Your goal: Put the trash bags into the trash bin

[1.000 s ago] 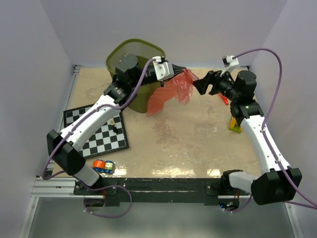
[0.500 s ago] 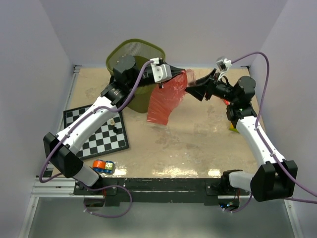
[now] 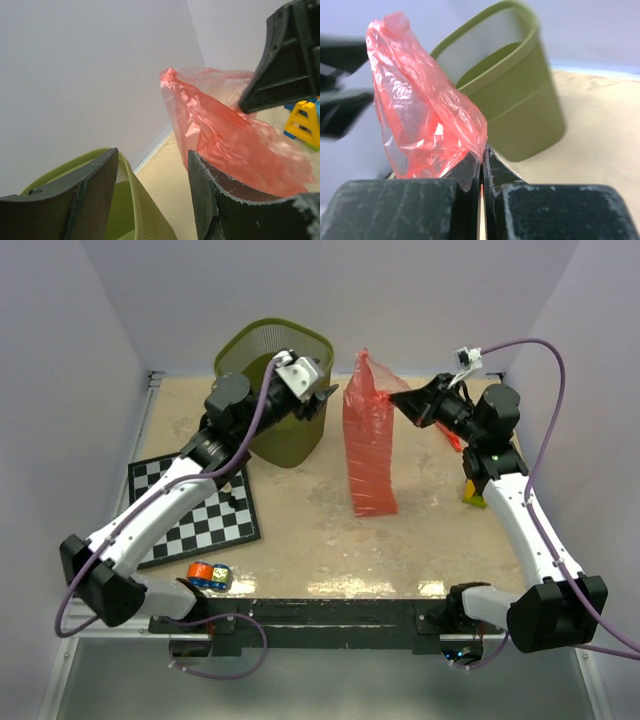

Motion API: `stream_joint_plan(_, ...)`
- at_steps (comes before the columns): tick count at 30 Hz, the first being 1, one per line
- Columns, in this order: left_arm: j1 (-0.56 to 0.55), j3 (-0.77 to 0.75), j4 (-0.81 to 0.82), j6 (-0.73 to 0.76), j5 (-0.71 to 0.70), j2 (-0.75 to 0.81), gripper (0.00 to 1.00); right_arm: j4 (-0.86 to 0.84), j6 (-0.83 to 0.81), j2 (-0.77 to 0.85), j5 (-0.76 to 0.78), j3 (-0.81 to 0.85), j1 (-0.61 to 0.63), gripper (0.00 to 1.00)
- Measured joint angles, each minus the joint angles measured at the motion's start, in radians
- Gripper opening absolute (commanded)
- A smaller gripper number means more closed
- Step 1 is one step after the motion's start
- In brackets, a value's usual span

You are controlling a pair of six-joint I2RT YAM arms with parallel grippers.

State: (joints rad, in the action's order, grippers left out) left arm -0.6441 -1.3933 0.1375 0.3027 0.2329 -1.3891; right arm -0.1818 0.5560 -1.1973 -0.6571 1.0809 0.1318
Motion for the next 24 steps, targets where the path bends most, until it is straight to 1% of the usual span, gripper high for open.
stream_joint_plan(2, 0.001, 0.032, -0.011, -0.032, -0.011, 0.067, 0.55, 0.050, -0.012, 0.004, 0.078, 0.029, 0.000, 0.00)
stream_joint_plan(5, 0.000, 0.023, -0.016, -0.095, 0.015, 0.111, 0.56, 0.088, -0.025, 0.004, 0.151, 0.050, 0.000, 0.00)
stream_joint_plan(8, 0.000, 0.001, -0.002, -0.202, 0.059, 0.095, 0.59, 0.115, -0.033, 0.004, 0.196, 0.051, -0.001, 0.00)
stream_joint_plan(11, -0.009, -0.032, 0.008, -0.312, 0.074, 0.014, 0.64, 0.131, -0.041, 0.005, 0.219, 0.051, -0.001, 0.00)
stream_joint_plan(12, -0.013, -0.051, 0.009, -0.348, 0.074, -0.037, 0.65, 0.136, -0.045, 0.005, 0.224, 0.051, -0.001, 0.00)
stream_joint_plan(13, -0.016, -0.055, 0.009, -0.356, 0.074, -0.051, 0.65, 0.139, -0.048, 0.005, 0.227, 0.051, -0.001, 0.00)
stream_joint_plan(16, -0.028, -0.110, -0.006, -0.412, 0.070, -0.165, 0.65, 0.152, -0.054, 0.006, 0.238, 0.051, -0.001, 0.00)
stream_joint_plan(18, -0.032, -0.147, -0.009, -0.435, 0.070, -0.221, 0.61, 0.153, -0.056, 0.009, 0.245, 0.051, -0.001, 0.00)
stream_joint_plan(20, -0.034, -0.184, -0.017, -0.454, 0.074, -0.266, 0.54, 0.153, -0.059, 0.014, 0.248, 0.050, -0.001, 0.00)
stream_joint_plan(21, -0.034, -0.205, -0.024, -0.463, 0.077, -0.285, 0.42, 0.153, -0.059, 0.018, 0.248, 0.048, -0.001, 0.00)
stream_joint_plan(22, -0.034, -0.225, -0.030, -0.469, 0.082, -0.300, 0.21, 0.152, -0.060, 0.029, 0.249, 0.039, -0.001, 0.00)
stream_joint_plan(23, -0.034, -0.245, -0.039, -0.474, 0.090, -0.314, 0.07, 0.153, -0.060, 0.034, 0.249, 0.036, -0.001, 0.00)
stream_joint_plan(24, -0.033, -0.265, -0.053, -0.478, 0.100, -0.324, 0.00, 0.151, -0.060, 0.041, 0.251, 0.031, -0.001, 0.00)
